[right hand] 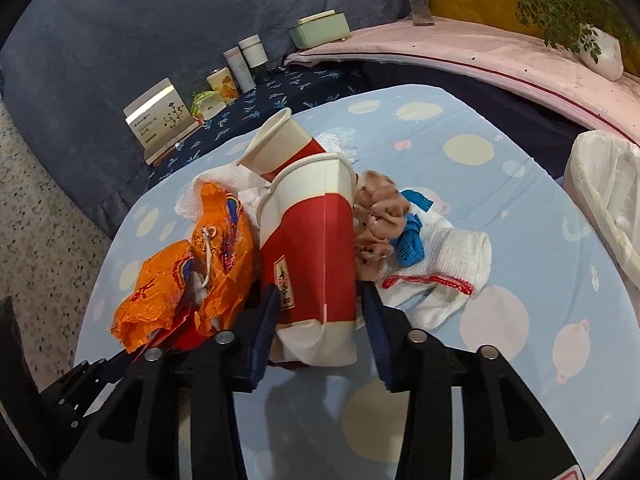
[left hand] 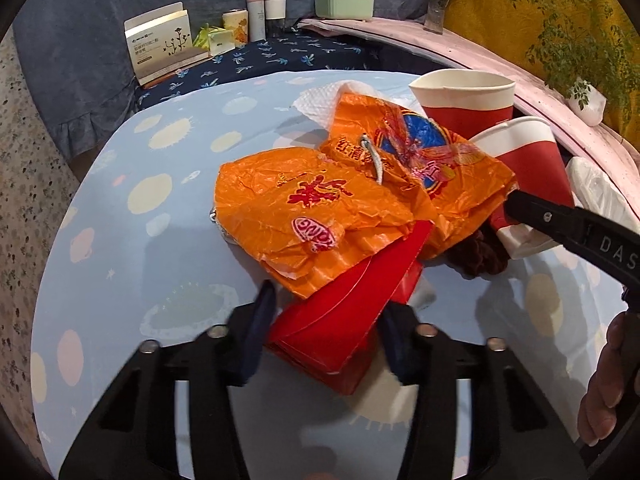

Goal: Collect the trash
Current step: 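Grasp the red envelope with the left tool while the right tool grasps the red-white paper cup, then carry the envelope and cup over the white bin and open both tools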

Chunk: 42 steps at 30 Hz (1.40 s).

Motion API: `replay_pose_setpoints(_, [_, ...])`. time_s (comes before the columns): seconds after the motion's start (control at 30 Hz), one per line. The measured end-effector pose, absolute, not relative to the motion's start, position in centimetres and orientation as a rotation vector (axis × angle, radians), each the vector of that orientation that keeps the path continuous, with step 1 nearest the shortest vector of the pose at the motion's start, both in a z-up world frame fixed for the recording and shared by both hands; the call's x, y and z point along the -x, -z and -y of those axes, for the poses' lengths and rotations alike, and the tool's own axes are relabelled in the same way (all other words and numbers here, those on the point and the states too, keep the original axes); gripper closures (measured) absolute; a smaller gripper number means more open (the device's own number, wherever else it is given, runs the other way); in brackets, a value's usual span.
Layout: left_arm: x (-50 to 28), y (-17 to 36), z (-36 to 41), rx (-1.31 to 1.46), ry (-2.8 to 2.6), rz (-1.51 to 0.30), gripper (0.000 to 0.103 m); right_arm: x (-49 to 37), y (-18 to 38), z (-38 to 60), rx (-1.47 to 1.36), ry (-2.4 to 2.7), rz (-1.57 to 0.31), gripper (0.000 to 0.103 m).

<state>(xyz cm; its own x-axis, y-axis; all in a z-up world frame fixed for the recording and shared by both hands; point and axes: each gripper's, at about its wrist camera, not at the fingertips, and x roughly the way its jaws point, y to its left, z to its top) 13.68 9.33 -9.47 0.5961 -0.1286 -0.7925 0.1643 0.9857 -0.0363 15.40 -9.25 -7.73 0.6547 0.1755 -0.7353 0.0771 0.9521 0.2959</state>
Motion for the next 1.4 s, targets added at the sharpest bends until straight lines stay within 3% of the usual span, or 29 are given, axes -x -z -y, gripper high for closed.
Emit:
replay_pose_setpoints(0.07, [-13.5,9.3,-9.2,-0.035,0.181,-0.924,0.084,-14.9,7.6,9.3,-0.319,-0.061,-0.859,0.068])
replay_pose_setpoints(0.17, [-12.8,8.7,-8.8,-0.027,0.194,-0.920,0.096,-14.0,6.9,9.3,-0.322,-0.074,-0.849,0.068])
replay_pose_setpoints(0.27, [-11.7,8.0,-8.0,-0.036,0.209,-0.900,0.101,-12.9,6.1,9.5,-0.315,-0.079,-0.832,0.068])
replay_pose_setpoints(0.77, [-7.9,3.7,-2.8,-0.077,0.281,-0.814,0.102,-6.8,1.4,13.5,-0.325,-0.041,-0.713,0.068])
replay_pose_setpoints(1.4, [-8.5,1.5,10.5,-0.186,0.463,-0.756,0.102,-2.3,1.3,25.5,-0.424,0.166,-0.631,0.068])
